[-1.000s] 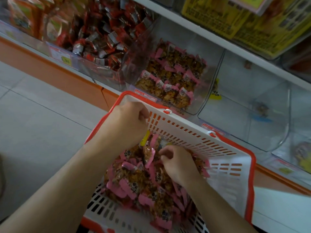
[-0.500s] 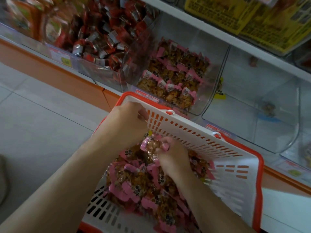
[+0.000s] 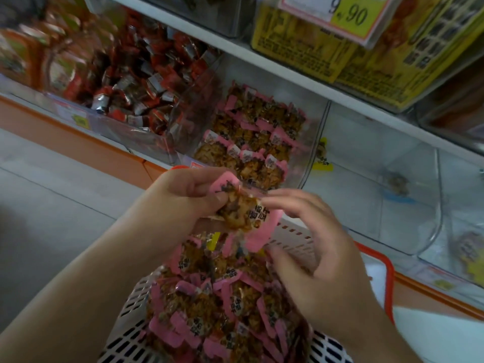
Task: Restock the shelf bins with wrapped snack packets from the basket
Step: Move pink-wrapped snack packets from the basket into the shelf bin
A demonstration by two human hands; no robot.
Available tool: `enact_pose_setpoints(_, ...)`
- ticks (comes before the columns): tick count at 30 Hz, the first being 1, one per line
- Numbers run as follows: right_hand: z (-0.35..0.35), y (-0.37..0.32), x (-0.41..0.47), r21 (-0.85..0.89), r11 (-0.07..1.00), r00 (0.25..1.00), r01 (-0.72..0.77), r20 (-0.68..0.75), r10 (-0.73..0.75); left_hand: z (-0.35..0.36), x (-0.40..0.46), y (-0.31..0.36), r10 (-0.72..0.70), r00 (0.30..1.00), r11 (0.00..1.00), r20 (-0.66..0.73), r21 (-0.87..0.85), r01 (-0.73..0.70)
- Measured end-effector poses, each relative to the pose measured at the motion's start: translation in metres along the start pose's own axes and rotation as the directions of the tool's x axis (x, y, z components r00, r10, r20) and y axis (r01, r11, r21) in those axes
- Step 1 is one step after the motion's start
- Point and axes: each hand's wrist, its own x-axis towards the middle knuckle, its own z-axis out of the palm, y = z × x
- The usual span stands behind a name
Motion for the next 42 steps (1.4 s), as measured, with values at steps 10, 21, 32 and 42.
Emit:
enact_pose_setpoints(10,-0.004,0.005,0.024,0.413,0.888,0.968,-0.202,-0.050,0.244,0.007,0.011,-0.004,0.058,0.996,0.996,0.072,0.065,-0.063)
enact_pose_setpoints(21,0.003,0.010,0.022,0.177,0.894,0.907,-0.411,0.177,0.382,0.026,0.011,-0.008,0.086,0.990,0.945,-0.114,0.325,-0.045)
enact_pose_setpoints(32,0.022,0.014,0.124,0.272,0.882,0.874,-0.384,-0.203,0.442,-0.019,0.018,-0.006,0.208,0.882,0.682,-0.423,0.710,0.179)
enact_pose_setpoints(42,0.089,0.061,0.266,-0.030,0.932,0.900,-0.361,-0.273,0.339,-0.027,0.019,-0.013,-0.004,0.940,0.545,-0.342,0.787,0.289)
